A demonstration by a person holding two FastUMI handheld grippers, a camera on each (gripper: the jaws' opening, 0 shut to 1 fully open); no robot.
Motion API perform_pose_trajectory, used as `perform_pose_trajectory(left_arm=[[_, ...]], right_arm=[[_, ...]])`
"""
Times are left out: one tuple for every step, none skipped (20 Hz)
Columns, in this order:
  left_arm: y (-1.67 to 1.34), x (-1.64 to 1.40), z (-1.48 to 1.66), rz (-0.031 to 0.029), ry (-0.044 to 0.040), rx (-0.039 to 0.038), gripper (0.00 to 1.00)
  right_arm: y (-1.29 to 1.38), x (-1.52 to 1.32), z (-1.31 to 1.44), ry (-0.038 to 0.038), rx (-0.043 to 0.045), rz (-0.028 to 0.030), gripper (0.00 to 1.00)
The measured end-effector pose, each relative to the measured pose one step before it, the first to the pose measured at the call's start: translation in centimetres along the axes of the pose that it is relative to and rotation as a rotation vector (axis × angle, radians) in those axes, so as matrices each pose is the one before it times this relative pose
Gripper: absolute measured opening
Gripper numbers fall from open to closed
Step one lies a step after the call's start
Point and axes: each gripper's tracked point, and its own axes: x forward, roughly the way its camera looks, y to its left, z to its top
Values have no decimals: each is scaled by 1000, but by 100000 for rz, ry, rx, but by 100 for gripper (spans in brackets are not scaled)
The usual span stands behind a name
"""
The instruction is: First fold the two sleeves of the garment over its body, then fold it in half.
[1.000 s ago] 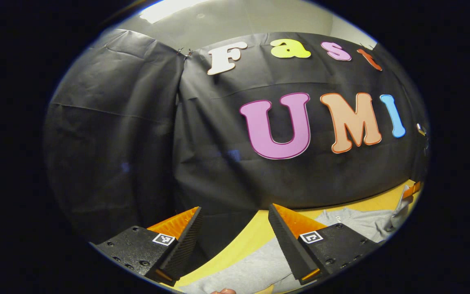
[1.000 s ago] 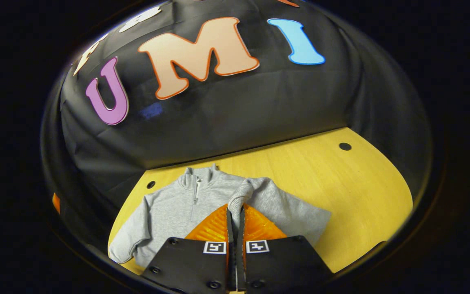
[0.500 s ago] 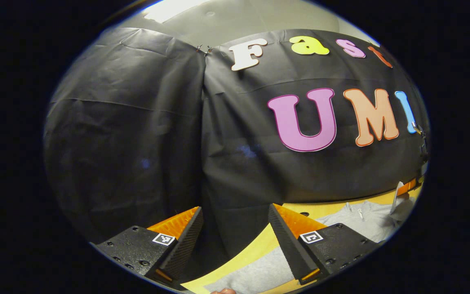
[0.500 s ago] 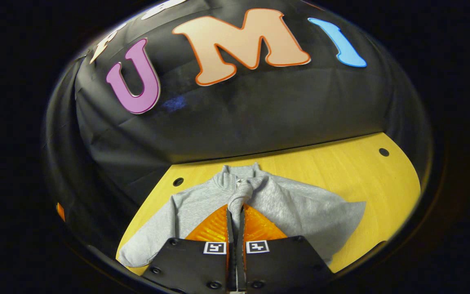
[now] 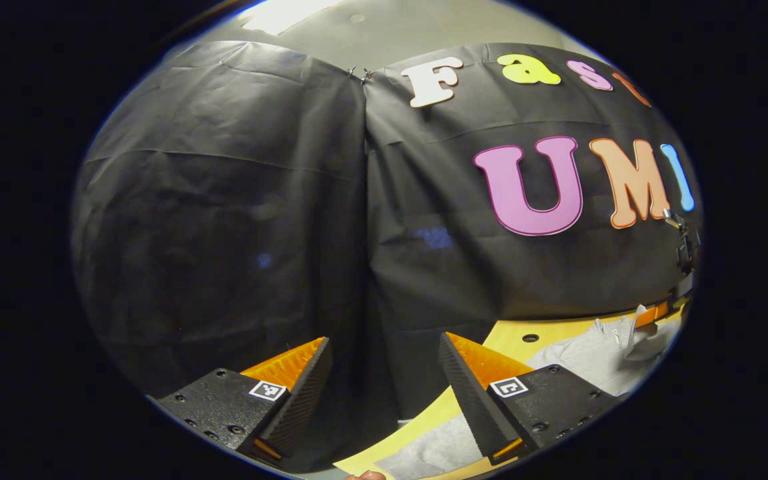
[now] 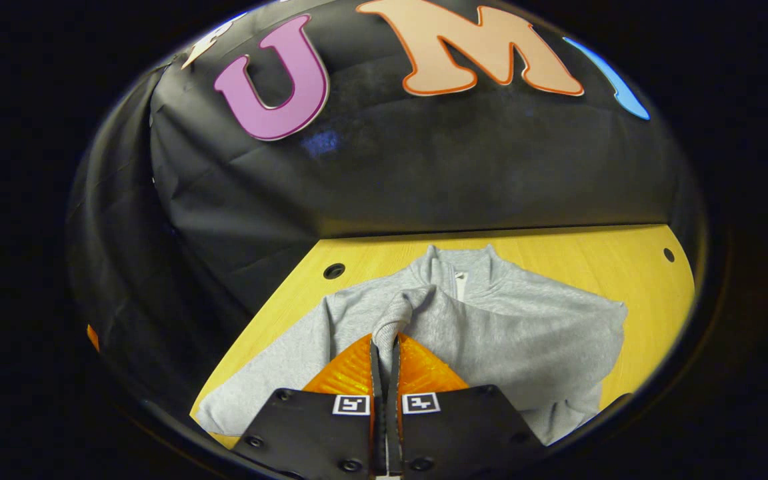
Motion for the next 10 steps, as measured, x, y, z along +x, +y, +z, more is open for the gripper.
perform_pose_trajectory(left_arm=[[598,-188,-384,965,741,315,95],[562,-192,-348,938,684,242,99],[417,-58,-47,754,578,82,99],[452,-75,-330,611,907,76,99],[542,-184,-820,572,1078,47,99],[540,-60,-312,474,915,-40,99],[297,-152,-667,328,966,-120,99],[27,221,-262,87,835,-205,95],[-30,241,-224,-149,1139,-201,99],[-97,256,-260,-234,1077,-136,99]], right_arm=[[575,521,-720,1323,-569,12,1],[527,697,-701,1508,-623,-13,1],[594,794,-762,1752,-785,171,4],[530,645,-881,2167,-977,379,1],[391,570,-752,2039,-1198,73,3],[326,599,-630,2114,-1407,70,1],[410,492,-827,2137,-1168,334,1],[439,532,-753,2120,-950,533,4],[392,290,-781,1623,-463,1096,7],[566,34,-352,886,59,1430,12]])
